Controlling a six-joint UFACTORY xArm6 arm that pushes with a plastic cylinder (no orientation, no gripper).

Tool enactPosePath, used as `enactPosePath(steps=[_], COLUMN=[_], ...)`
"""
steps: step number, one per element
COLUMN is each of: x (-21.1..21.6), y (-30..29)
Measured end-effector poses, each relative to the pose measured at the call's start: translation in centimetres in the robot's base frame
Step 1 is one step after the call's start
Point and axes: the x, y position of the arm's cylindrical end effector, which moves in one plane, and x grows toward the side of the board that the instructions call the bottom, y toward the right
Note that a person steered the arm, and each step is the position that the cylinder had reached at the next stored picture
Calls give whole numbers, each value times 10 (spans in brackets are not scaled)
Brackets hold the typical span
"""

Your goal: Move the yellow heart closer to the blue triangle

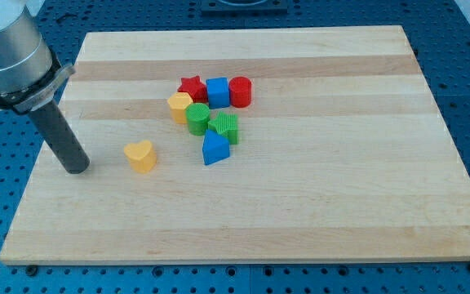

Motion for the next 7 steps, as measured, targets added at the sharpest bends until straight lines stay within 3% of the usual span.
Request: enactPosePath(steps=[5,7], x=[-2,-5], y=[86,93])
